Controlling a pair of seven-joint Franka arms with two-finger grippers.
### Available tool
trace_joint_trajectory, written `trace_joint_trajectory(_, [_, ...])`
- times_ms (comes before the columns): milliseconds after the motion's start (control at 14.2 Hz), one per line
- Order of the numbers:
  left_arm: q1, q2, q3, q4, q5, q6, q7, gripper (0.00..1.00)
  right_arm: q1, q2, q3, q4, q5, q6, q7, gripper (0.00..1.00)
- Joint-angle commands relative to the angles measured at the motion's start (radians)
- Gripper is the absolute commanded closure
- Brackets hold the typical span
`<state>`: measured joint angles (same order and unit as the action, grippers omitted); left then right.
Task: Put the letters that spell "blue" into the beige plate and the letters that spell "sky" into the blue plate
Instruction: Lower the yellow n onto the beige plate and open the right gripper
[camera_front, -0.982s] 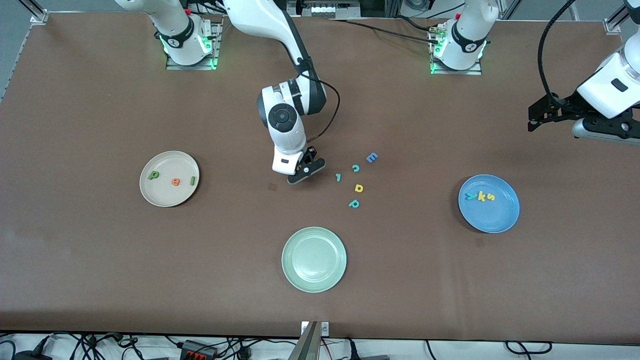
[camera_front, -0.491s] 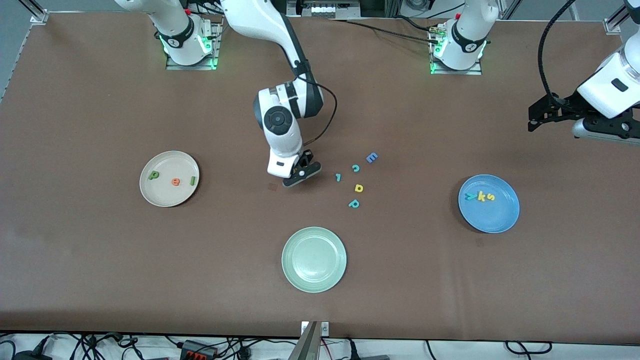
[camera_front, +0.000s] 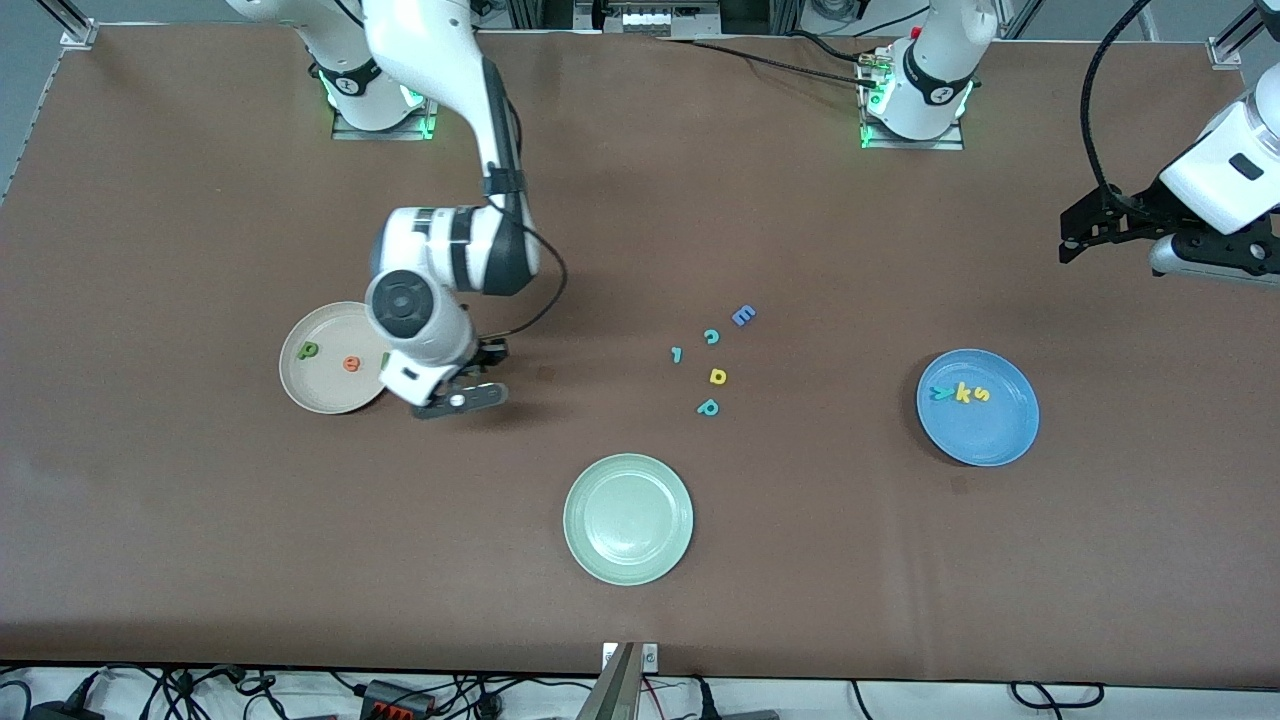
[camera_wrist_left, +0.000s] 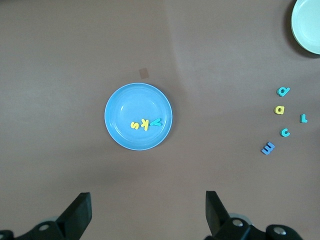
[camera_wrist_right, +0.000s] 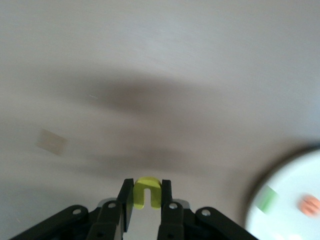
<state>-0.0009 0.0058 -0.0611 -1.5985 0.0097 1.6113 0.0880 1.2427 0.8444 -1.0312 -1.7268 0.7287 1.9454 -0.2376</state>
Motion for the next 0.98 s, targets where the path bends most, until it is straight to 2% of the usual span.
trace_joint_trajectory(0, [0.002,0.013,0.000,0.029,-0.010,-0.013,0.001,0.00,0.015,-0.007,-0.058,-0.098,0.006,-0.025,-0.064,0.92])
trace_joint_trajectory(140, [0.002,0.013,0.001,0.029,-0.010,-0.013,0.001,0.00,-0.005,-0.007,-0.073,-0.175,0.006,-0.013,-0.161,0.92])
trace_joint_trajectory(421, [0.001,0.013,0.000,0.029,-0.011,-0.013,-0.001,0.00,-0.022,-0.005,-0.104,-0.253,0.006,-0.025,-0.252,0.92])
trace_joint_trajectory(842, [0.001,0.013,0.000,0.029,-0.016,-0.013,-0.001,0.00,-0.124,0.002,-0.101,-0.263,0.008,-0.013,-0.390,0.88])
trace_joint_trajectory(912, [0.001,0.013,0.000,0.029,-0.016,-0.013,-0.001,0.00,-0.127,0.002,-0.099,-0.261,0.009,-0.011,-0.390,0.80])
